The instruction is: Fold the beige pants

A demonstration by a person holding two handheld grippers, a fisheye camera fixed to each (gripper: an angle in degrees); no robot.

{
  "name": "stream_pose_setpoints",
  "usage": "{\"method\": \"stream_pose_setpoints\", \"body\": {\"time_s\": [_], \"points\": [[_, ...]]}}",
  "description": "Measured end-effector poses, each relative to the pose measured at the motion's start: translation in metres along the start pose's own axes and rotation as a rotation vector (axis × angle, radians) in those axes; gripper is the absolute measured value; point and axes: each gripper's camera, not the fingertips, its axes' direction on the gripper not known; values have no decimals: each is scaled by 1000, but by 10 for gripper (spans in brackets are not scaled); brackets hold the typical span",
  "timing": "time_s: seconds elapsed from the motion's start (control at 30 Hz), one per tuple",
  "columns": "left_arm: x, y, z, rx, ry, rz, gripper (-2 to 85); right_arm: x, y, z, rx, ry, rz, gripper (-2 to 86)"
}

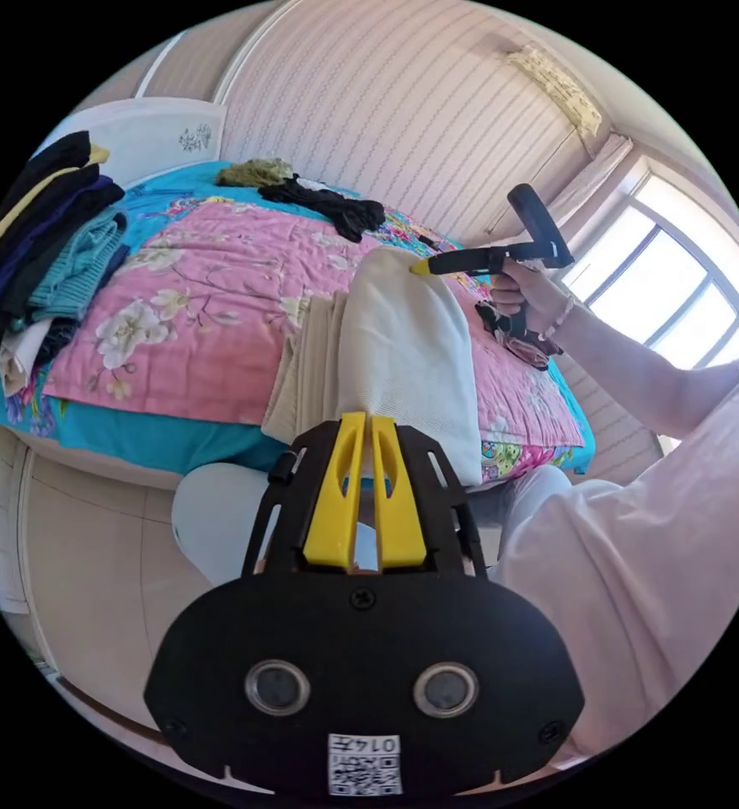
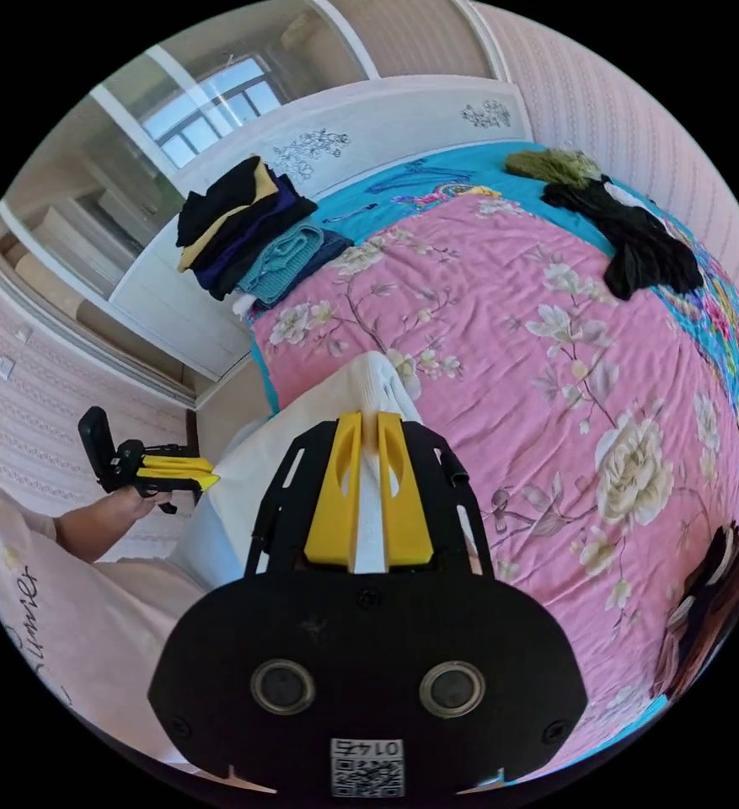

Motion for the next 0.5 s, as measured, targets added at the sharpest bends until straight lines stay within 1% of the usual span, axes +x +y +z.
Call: {"method": "stream_pose_setpoints", "body": {"time_s": [0.1, 0.2, 0.27, 0.33, 0.4, 0.43, 0.5], "points": [[-5, 5, -18, 57, -26, -41, -9, -23, -16, -2, 27, -28, -81, 32], [-17, 4, 0, -4, -129, -77, -9, -25, -34, 32, -14, -57, -54, 36], [-26, -3, 40, -134, -198, -108, -7, -17, -40, 91, -154, 29, 24, 38], [-23, -10, 65, -178, -254, -71, -5, -12, -32, 125, -207, 123, 29, 38], [-18, -16, 83, -179, -309, -12, 0, -12, -25, 133, -187, 203, 7, 39], [-16, -21, 93, -217, -330, 10, 4, -12, -24, 133, -196, 217, 6, 41], [-18, -25, 94, -232, -319, 9, 15, -8, -23, 120, -191, 187, 19, 43]]}}
